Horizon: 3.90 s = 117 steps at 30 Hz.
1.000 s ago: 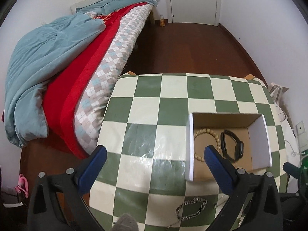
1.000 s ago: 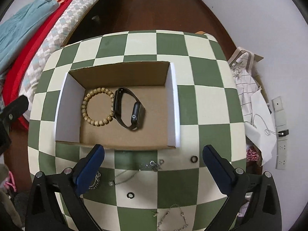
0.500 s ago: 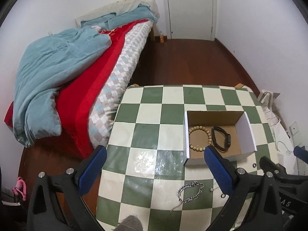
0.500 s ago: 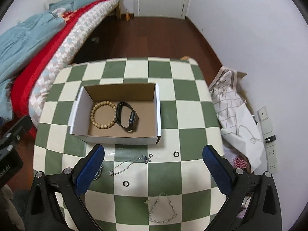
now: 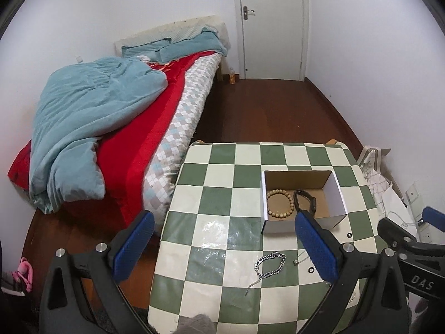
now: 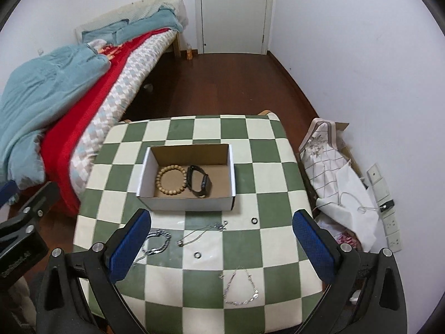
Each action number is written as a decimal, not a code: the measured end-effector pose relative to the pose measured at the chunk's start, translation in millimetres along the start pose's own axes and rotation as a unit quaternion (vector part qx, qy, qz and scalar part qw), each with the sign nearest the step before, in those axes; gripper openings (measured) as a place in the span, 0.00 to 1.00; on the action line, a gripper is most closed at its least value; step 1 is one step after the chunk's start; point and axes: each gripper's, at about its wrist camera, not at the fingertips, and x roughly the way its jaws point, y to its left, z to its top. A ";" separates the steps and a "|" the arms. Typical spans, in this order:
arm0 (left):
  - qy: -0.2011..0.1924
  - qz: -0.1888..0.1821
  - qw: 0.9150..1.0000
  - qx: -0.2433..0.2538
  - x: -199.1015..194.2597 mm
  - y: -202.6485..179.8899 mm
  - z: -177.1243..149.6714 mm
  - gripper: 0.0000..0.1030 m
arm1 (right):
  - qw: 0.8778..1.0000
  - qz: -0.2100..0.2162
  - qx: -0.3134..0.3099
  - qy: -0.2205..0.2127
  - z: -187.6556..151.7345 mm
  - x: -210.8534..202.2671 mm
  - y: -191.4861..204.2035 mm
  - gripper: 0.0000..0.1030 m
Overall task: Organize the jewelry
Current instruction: 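Lift both tools back from the box, then grasp the silver chain bracelet with the left tool while the right tool grasps a silver necklace, then lower the chain bracelet and necklace into the white box and open both tools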
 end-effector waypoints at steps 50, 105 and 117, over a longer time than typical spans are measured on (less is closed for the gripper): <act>0.225 -0.100 0.965 0.087 185.7 -68.7 -106.2 0.05 | 0.979 0.056 0.130 0.149 -105.3 135.4 -97.9 0.00; 0.108 -0.210 0.972 0.018 66.6 -62.5 9.1 0.05 | 0.981 0.160 0.091 0.054 -1.5 57.4 -49.3 0.03; 0.130 -0.230 0.964 0.014 124.8 -76.7 70.2 0.05 | 0.986 0.147 0.065 0.051 70.8 107.3 -37.6 0.02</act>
